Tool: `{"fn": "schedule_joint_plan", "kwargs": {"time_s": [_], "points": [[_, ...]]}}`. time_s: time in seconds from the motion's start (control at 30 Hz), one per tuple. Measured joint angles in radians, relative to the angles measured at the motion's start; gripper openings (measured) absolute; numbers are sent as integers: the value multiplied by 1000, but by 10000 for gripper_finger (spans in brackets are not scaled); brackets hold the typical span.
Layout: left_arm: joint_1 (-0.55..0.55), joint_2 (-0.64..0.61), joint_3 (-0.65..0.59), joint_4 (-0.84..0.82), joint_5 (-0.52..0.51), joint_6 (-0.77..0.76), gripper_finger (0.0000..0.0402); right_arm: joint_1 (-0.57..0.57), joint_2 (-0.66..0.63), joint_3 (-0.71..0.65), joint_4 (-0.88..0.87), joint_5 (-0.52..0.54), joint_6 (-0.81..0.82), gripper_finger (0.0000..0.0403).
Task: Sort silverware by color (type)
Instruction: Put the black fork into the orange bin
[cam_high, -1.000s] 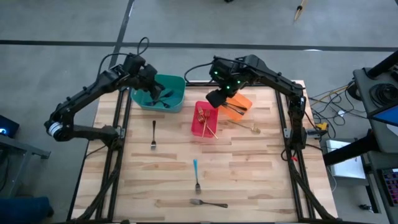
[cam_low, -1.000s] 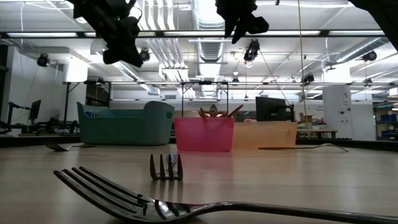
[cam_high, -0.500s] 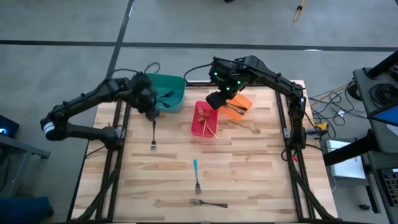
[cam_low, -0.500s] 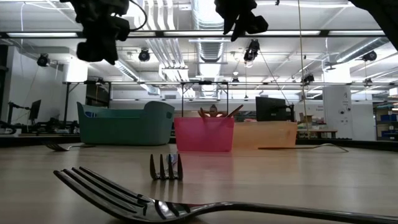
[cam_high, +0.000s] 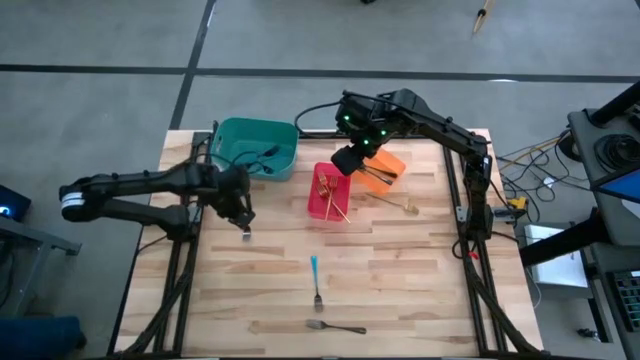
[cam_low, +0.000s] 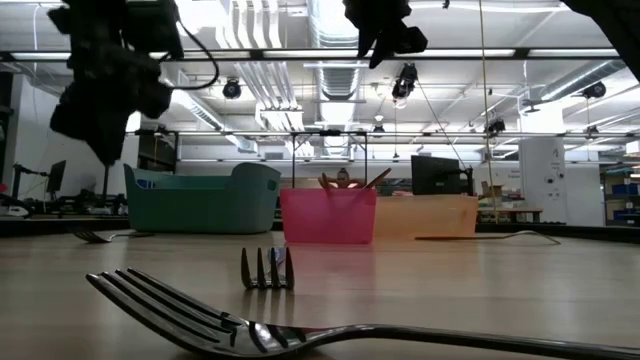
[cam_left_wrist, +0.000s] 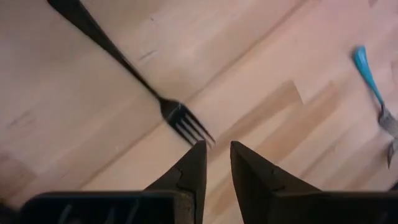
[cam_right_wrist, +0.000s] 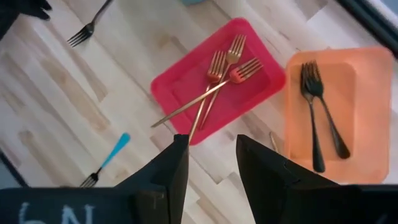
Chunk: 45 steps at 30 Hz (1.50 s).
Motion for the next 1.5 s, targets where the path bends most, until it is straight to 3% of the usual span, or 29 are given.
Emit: {"fn": "schedule_joint_plan", "kwargs": {"time_s": [0.2, 0.43, 0.6, 0.9, 1.5], "points": [[0, -13, -129, 195, -16, -93, 67, -8, 0, 1, 21, 7, 0, 121], [0, 3, -176, 217, -173, -142, 92, -12, 0, 1, 23, 11, 0, 128], [0, 18, -186, 224, -221, -144, 114, -12, 0, 1, 23, 30, 0, 125], [0, 77, -192, 274, -247, -144, 141, -12, 0, 1, 24, 31, 0, 128], [0, 296, -190, 347, -293, -145, 143, -15, 0, 1, 43, 39, 0, 132]]}}
